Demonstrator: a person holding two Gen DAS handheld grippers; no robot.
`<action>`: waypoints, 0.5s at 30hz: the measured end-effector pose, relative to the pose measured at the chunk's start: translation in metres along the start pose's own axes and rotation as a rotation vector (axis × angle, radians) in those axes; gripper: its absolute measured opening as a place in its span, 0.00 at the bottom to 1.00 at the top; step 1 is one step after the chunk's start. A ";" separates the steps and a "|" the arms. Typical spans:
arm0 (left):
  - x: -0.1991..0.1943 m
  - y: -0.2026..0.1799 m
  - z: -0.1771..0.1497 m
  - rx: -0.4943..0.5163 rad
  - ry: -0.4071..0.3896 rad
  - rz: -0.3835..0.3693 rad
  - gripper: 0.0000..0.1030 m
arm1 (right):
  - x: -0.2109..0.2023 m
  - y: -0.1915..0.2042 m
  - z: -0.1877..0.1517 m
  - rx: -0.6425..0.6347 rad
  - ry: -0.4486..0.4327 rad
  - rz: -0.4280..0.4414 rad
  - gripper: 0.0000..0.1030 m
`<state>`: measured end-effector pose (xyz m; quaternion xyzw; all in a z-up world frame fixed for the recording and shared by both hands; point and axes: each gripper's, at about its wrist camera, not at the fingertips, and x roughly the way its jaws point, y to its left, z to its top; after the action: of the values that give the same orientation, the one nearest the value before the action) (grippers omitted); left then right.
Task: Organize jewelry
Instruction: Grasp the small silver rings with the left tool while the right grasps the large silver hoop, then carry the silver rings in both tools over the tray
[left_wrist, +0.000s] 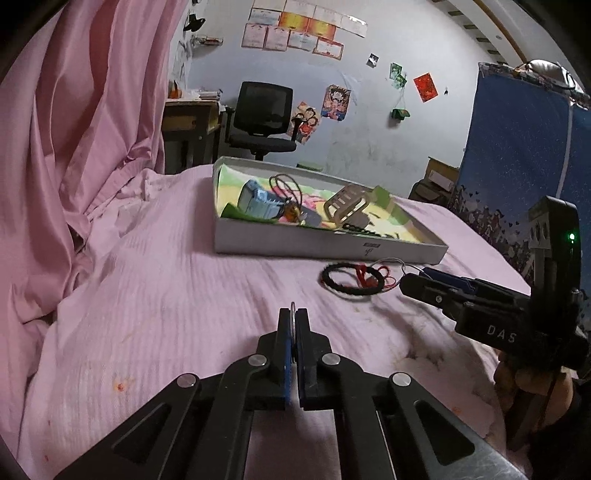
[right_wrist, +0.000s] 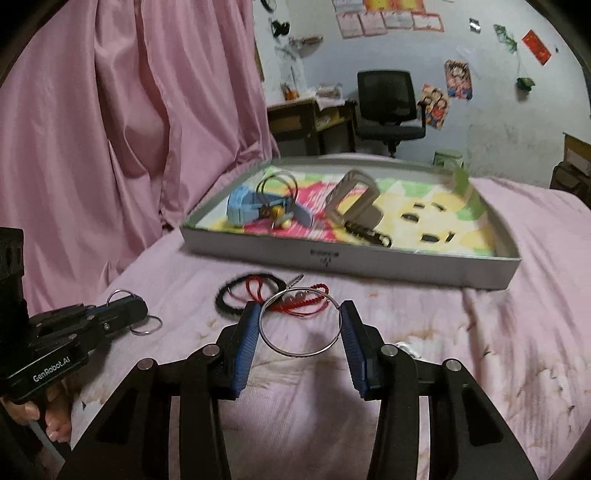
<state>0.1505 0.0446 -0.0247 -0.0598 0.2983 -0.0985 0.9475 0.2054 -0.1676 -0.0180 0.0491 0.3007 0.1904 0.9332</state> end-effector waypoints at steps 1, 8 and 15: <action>-0.001 -0.001 0.001 0.000 -0.004 -0.002 0.02 | -0.003 0.000 0.001 0.000 -0.014 -0.007 0.38; -0.014 -0.006 0.010 0.000 -0.036 -0.017 0.02 | -0.025 0.002 0.007 -0.034 -0.099 -0.049 0.38; -0.019 -0.011 0.013 -0.003 -0.049 -0.028 0.02 | -0.042 -0.006 0.016 -0.027 -0.153 -0.063 0.38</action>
<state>0.1409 0.0390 -0.0019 -0.0679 0.2741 -0.1098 0.9530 0.1857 -0.1889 0.0165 0.0413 0.2275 0.1607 0.9595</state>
